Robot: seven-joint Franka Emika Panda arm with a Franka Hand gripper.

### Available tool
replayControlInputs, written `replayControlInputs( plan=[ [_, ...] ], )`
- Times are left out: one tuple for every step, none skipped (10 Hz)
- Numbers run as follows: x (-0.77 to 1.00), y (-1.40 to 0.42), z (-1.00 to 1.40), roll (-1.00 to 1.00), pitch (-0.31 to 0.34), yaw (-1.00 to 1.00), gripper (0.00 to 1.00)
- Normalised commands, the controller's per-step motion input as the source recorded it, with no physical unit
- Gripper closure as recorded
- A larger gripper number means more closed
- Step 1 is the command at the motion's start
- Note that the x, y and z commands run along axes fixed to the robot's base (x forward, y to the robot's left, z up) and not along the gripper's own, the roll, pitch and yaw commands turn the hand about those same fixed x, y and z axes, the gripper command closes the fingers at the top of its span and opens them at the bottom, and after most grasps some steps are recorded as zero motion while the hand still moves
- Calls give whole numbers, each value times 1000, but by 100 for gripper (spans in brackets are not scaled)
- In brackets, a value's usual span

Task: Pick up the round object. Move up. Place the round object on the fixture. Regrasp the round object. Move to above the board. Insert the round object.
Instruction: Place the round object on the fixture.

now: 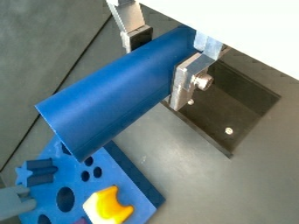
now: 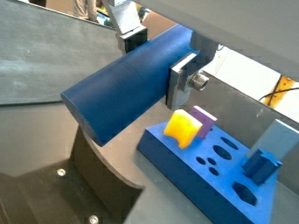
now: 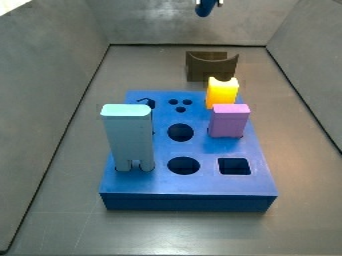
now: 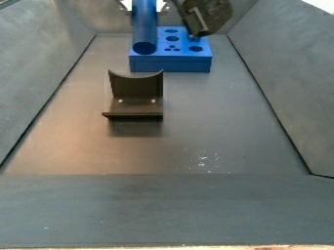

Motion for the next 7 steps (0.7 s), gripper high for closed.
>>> replayControlInputs(
  plan=[
    [318, 30, -16, -151, 33, -56, 100],
    [216, 26, -16, -147, 43, -42, 100],
    [161, 128, -1000, -1000, 297, -94, 100],
    [138, 131, -1000, -1000, 300, -97, 100],
    [157, 141, -1000, -897, 281, -180, 100],
    [171, 137, -1000, -758, 243, -220, 100],
    [179, 137, -1000, -654, 205, -237, 100]
  ],
)
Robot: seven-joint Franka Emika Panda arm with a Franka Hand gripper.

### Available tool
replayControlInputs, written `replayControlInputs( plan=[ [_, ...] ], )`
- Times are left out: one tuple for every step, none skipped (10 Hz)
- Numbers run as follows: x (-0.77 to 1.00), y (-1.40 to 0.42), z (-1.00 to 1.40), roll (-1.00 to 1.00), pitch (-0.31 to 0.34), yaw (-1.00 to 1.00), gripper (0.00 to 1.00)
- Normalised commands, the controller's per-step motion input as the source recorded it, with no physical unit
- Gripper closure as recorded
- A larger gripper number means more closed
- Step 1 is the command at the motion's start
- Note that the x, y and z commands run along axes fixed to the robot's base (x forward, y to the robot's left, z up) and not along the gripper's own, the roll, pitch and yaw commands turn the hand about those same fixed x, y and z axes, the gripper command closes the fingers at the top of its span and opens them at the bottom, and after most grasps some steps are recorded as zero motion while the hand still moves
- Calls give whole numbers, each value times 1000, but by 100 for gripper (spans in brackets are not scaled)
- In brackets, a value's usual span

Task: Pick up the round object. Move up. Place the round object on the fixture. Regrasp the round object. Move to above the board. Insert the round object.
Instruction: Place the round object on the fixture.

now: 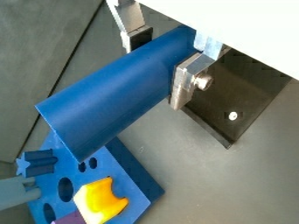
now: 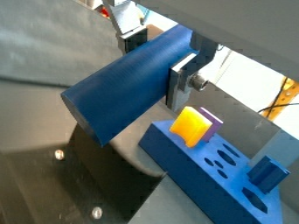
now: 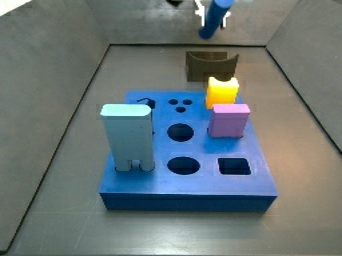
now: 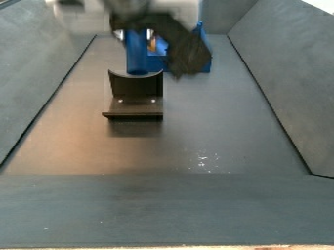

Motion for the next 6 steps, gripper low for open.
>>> replayControlInputs(
  plan=[
    [183, 142, -1000, -389, 119, -258, 100],
    [189, 141, -1000, -298, 84, -259, 100],
    [197, 137, -1000, -208, 19, -239, 100],
    [178, 128, -868, -187, -15, -217, 100],
    [144, 96, -607, -178, -44, -176, 100],
    [126, 81, -488, -172, -53, -154, 100]
  ],
)
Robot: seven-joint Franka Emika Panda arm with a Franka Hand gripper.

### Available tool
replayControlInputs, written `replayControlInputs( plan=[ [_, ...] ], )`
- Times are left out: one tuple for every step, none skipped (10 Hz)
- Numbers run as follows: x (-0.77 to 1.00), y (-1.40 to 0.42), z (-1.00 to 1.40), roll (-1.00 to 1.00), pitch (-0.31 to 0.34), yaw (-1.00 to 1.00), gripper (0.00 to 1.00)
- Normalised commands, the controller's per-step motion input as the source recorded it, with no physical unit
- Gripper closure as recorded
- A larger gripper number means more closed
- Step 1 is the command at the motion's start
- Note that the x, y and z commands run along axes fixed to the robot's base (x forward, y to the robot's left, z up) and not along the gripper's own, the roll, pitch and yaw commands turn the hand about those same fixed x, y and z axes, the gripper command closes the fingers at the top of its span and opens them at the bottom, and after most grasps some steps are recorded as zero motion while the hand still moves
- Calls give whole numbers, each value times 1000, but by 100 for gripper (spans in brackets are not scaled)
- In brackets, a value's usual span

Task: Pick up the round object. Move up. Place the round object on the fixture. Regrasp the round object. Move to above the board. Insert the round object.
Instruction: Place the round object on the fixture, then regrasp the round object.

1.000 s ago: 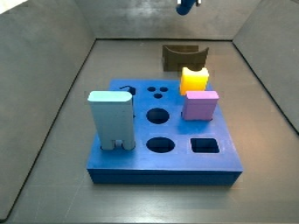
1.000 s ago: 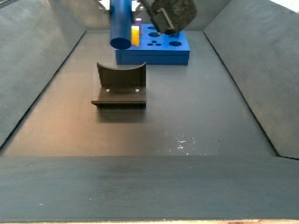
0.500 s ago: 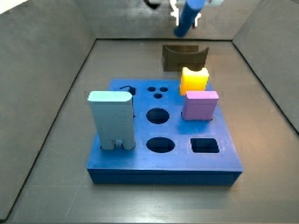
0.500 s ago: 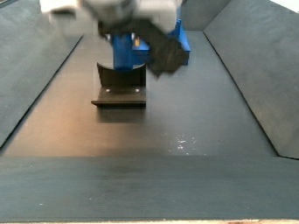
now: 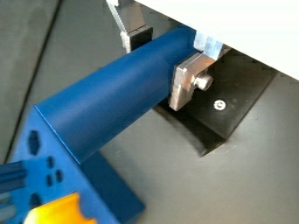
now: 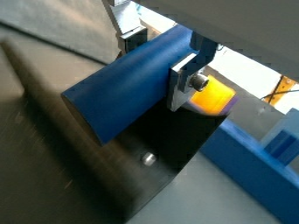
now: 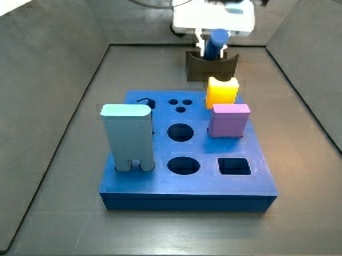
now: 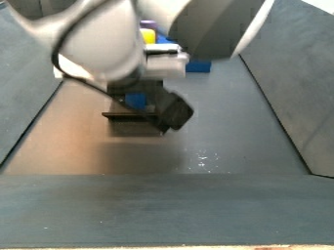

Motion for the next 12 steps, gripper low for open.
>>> replayControlInputs(
  plan=[
    [100, 64, -257, -153, -68, -112, 100],
    [78, 61, -174, -150, -79, -88, 100],
    [0, 0, 0, 0, 0, 0, 0],
    [0, 0, 1000, 46, 34, 68, 0],
    [-7, 2, 1000, 48, 39, 70, 0],
    [-28, 3, 1000, 53, 54, 57, 0],
    [-33, 0, 1000, 58, 74, 37, 0],
    [-34, 2, 1000, 56, 87, 27, 0],
    [-31, 7, 923, 51, 103, 3, 0],
    [-32, 8, 803, 47, 108, -6, 0],
    [-27, 8, 562, 49, 106, -28, 0],
    [-23, 6, 384, 48, 100, -42, 0]
  ],
)
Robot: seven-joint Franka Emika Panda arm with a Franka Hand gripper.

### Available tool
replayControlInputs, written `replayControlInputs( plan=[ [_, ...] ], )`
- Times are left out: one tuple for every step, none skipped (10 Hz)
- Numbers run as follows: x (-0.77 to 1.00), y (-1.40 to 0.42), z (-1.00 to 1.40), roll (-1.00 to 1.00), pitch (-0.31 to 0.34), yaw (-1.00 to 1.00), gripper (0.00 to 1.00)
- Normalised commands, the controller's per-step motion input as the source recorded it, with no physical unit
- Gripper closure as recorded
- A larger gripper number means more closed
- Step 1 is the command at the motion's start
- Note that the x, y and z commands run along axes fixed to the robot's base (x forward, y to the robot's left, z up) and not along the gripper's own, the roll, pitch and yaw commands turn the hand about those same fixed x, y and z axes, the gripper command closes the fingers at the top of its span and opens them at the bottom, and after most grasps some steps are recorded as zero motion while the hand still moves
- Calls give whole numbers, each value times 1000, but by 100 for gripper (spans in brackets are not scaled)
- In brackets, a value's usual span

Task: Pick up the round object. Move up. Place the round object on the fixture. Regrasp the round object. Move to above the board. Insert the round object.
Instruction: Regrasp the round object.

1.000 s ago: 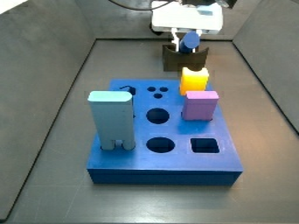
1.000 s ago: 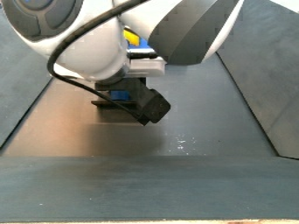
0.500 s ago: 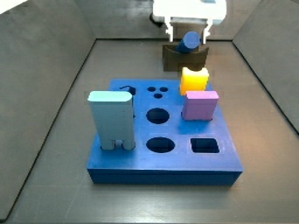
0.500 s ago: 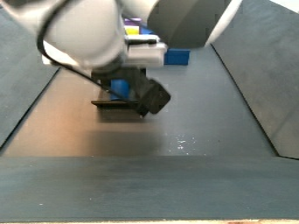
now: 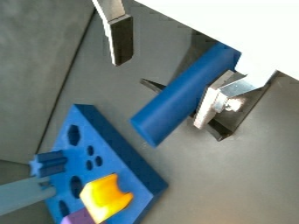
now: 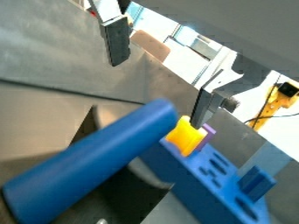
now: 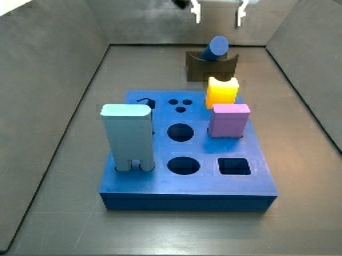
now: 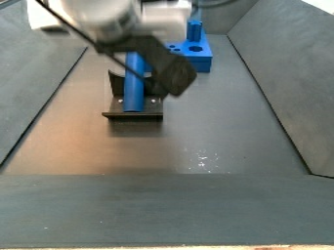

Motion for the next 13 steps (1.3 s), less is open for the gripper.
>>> replayControlInputs(
  plan=[
    [5, -949, 1000, 1000, 41, 9, 0],
    [7, -1000, 956, 1000, 39, 9, 0],
    [-27, -1000, 913, 1000, 28, 8, 0],
    [-54, -1000, 885, 1000, 23, 8, 0],
    [-74, -919, 728, 1000, 15, 8, 0],
    [-62, -740, 499, 1000, 13, 8, 0],
    [-47, -546, 257, 1000, 11, 9, 0],
    [-25, -353, 66, 1000, 8, 9, 0],
    [-16, -79, 14, 1000, 5, 9, 0],
    [-24, -1, 25, 1000, 3, 10, 0],
    [-21, -15, 25, 1000, -1, 11, 0],
    [-17, -18, 11, 1000, -5, 12, 0],
    [-11, -20, 5, 1000, -8, 13, 0]
  ],
)
